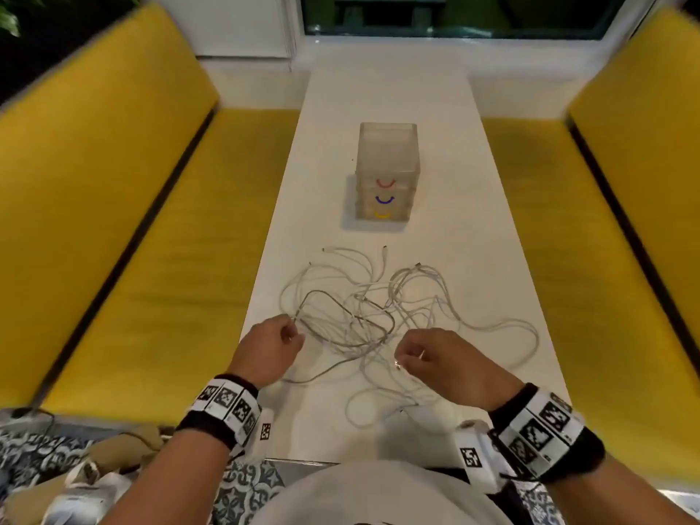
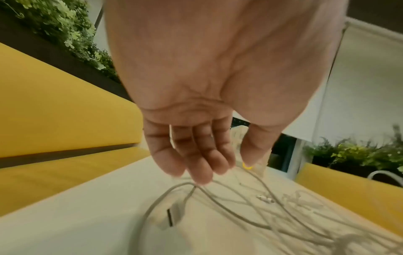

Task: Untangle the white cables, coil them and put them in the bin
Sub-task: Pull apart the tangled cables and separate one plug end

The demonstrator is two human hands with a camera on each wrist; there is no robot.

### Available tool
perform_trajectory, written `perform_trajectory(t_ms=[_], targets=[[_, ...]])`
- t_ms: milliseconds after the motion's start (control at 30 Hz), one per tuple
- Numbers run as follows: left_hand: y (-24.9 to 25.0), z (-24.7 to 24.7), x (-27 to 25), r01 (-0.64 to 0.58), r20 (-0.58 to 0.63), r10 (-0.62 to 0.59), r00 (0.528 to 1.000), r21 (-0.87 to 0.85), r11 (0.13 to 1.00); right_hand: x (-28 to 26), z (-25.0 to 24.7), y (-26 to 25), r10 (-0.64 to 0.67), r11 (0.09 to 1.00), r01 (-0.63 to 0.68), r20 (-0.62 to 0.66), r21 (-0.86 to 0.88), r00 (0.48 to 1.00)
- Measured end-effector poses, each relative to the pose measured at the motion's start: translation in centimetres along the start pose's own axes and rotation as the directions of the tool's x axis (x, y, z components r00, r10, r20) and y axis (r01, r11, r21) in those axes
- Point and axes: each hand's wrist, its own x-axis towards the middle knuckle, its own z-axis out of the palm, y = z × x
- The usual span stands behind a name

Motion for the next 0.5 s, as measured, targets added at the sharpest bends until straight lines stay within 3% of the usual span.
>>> perform_trajectory(t_ms=[100, 267, 367, 500], targets=[[-0.6, 0.4, 2.0, 0.104, -0.1, -0.095, 0.991, 0.092, 0.99, 2.3, 0.8, -0.6, -0.033, 0.999, 0.033, -0.007, -0.025, 0.999], [-0.8, 1.6, 3.2, 0.218, -0.039, -0.215, 0.976, 0.231, 0.948, 5.5, 1.6, -1.3, -0.07, 0.998, 0.07, 0.044, -0.005, 0.997], [-0.3, 1.8, 3.7, 0.234, -0.027, -0.236, 0.971, 0.278, 0.932, 7.0, 1.4, -1.6, -0.051, 0.998, 0.05, 0.034, 0.033, 0.998], [1.5, 1.6, 3.6, 0.166, -0.024, -0.167, 0.986, 0.329, 0.93, 8.5, 1.0, -1.9, -0.055, 0.996, 0.057, -0.018, 0.075, 0.998]])
